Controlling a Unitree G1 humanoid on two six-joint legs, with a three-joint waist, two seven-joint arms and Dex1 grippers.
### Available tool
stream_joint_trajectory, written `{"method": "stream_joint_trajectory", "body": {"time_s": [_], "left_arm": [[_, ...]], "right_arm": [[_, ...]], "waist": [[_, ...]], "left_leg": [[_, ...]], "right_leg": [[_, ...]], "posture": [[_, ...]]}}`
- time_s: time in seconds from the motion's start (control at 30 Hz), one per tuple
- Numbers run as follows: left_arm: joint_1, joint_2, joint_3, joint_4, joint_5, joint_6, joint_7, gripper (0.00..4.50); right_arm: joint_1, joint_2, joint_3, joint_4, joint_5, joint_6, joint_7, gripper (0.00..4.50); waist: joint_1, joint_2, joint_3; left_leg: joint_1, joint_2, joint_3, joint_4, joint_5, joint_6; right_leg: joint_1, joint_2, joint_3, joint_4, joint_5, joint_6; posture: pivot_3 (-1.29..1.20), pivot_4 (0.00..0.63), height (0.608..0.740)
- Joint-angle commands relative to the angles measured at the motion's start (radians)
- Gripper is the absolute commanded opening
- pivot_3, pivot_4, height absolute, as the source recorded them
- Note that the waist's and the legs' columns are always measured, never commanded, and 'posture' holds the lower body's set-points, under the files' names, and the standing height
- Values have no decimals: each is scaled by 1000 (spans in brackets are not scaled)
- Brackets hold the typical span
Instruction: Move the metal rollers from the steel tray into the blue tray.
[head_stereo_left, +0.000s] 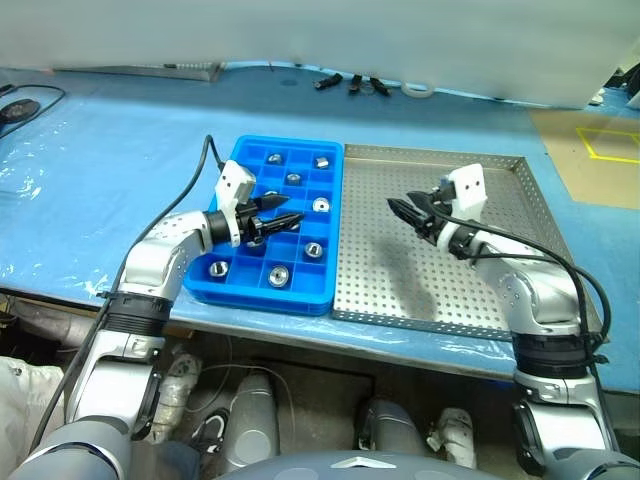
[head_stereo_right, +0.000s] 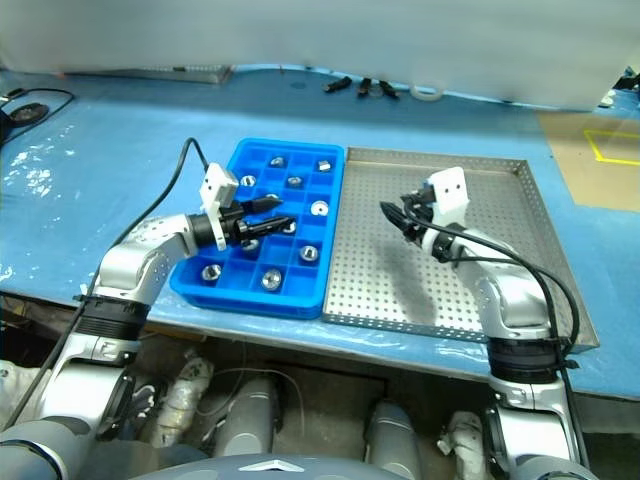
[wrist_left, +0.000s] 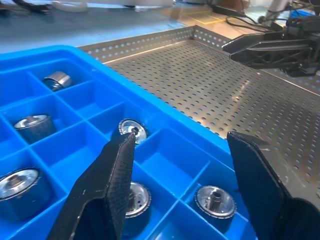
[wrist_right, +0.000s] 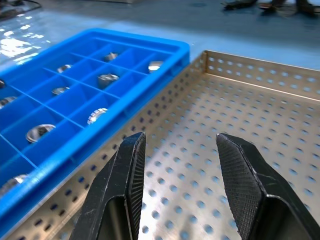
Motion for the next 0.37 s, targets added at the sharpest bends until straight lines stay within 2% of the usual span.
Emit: {"method": "stream_joint_trajectory", "body": {"time_s": [0.03,0.17,0.37], "left_arm": [[-36,13,-22,49,37,-63,-60,3063],[-89,-3,-6,143,59,-107,-68,3063],[-123,-16,-4,181,60,-112,-99,3063]], "right_arm": [[39,-18,-32,-66,-2,-21,-3,2328],[94,-12,-49,-90,-4,-20,-26,2328],[118,7,-55,-119,6,-14,-52,2328]], "waist": [[-3,0,0],[-14,0,0],[-26,0,0]], "left_leg": [[0,0,0,0,0,0],[0,0,0,0,0,0],[0,0,1,2,-2,4]], "right_leg": [[0,0,0,0,0,0],[0,0,0,0,0,0],[0,0,1,0,0,0]], "posture": [[-51,150,740],[-75,150,740],[-100,150,740]]}}
